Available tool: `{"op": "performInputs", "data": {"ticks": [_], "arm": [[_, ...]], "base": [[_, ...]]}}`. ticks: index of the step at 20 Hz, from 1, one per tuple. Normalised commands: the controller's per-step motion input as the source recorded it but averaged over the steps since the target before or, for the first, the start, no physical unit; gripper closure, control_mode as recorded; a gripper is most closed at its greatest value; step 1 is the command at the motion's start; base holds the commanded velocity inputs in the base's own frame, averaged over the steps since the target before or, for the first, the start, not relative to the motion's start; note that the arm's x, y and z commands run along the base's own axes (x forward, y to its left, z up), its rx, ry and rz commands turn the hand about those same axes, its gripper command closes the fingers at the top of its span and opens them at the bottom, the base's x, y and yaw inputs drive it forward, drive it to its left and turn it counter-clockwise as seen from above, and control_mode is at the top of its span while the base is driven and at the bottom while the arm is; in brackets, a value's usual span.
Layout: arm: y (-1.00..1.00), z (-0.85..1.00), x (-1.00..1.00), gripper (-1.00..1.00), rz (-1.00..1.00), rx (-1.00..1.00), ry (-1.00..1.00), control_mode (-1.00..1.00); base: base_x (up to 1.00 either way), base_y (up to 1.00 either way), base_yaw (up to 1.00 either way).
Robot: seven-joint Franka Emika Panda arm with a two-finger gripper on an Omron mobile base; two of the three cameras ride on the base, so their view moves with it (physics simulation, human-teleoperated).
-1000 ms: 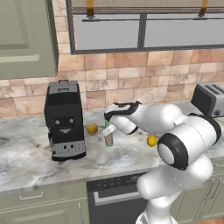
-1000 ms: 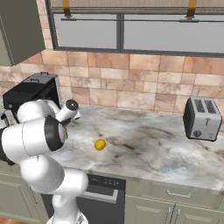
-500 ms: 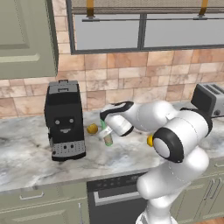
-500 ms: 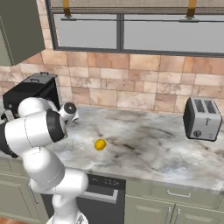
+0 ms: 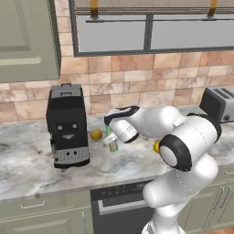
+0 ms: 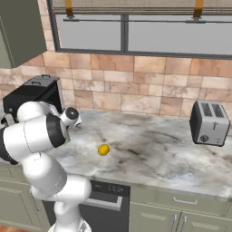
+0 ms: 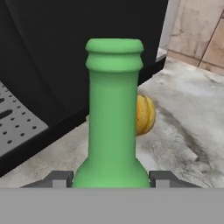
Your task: Place the beer on the top shelf of the fridge to keep it out of children's reach, and place the lemon and squash on lower shelves for easy access.
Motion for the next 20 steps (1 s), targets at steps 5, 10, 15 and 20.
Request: {"op": "performInputs", "data": {"ticks": [5, 10, 15, 20], "arm": [[-0.36, 0.68, -0.01, 1.0, -0.02, 0.0, 0.1, -1.0], [-0.66, 0.85, 0.0, 1.0, -0.11, 0.0, 0.16, -1.0], [-0.8, 0.99, -0.1, 1.0, -0.17, 0.0, 0.12, -1.0], [-0.82, 0.91, -0.33, 1.0, -0.23, 0.0, 0.05, -1.0]], "base": [[0.0, 0.0, 0.0], [0.0, 0.0, 0.0], [0.0, 0.0, 0.0], [0.0, 0.0, 0.0]]}}
